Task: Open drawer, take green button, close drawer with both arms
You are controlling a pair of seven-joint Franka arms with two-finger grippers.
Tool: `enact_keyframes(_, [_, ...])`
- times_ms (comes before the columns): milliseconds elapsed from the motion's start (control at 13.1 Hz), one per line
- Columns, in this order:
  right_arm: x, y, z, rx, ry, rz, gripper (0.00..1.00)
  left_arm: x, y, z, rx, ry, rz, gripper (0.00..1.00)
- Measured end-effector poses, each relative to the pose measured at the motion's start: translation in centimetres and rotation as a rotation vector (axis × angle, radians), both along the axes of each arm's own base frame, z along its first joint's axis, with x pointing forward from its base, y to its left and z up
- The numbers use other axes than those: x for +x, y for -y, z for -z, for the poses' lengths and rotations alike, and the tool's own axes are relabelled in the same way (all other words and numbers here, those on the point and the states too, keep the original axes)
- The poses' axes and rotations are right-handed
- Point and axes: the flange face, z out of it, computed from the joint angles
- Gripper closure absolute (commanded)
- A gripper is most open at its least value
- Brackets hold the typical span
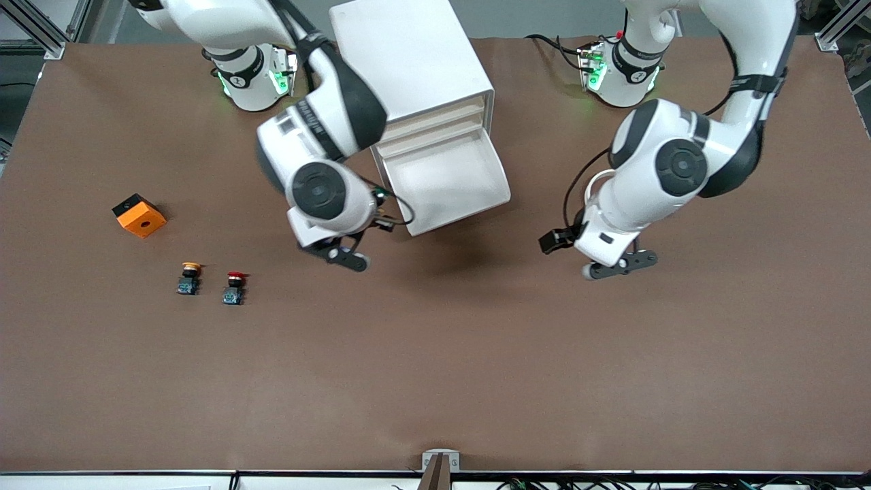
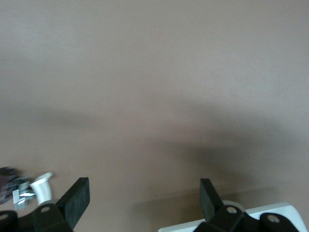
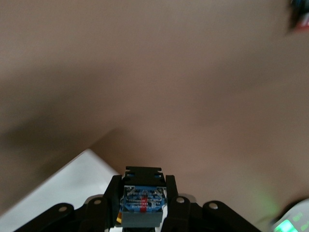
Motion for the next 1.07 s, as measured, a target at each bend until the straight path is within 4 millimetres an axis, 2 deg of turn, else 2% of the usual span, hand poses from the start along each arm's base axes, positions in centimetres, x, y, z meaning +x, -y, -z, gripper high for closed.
enact_keyframes(77, [1.3, 2.5, 0.4, -0.005, 0.008, -0.083, 0.69, -0.7, 1.5, 1.7, -0.005, -0.004, 0.023, 0.00])
enact_keyframes(230, [3.3, 6.1, 2.0, 0.007, 0.026, -0.184, 0.69, -2.1, 4.7, 5.3, -0.008, -0.036, 0.046, 0.00])
enact_keyframes(460, [5.0, 10.0, 6.5, 0.049, 0.063, -0.274, 0.69, -4.4, 9.0, 10.1, 0.003, -0.083, -0.019, 0.00])
enact_keyframes(613, [5.2, 12.2, 9.5, 0.064, 0.065, -0.311, 0.69, -5.8, 10.8, 12.8, 0.021, -0.112, -0.047, 0.00])
enact_keyframes(843, [5.3, 14.5, 12.1, 0.064, 0.060, -0.295, 0.69, -7.3, 12.0, 15.6, 0.045, -0.163, -0.082, 0.00])
enact_keyframes(1073, [6.1, 18.1, 14.8, 0.040, 0.066, -0.269, 0.67, -9.7, 14.5, 16.7, 0.072, -0.197, -0.127, 0.00])
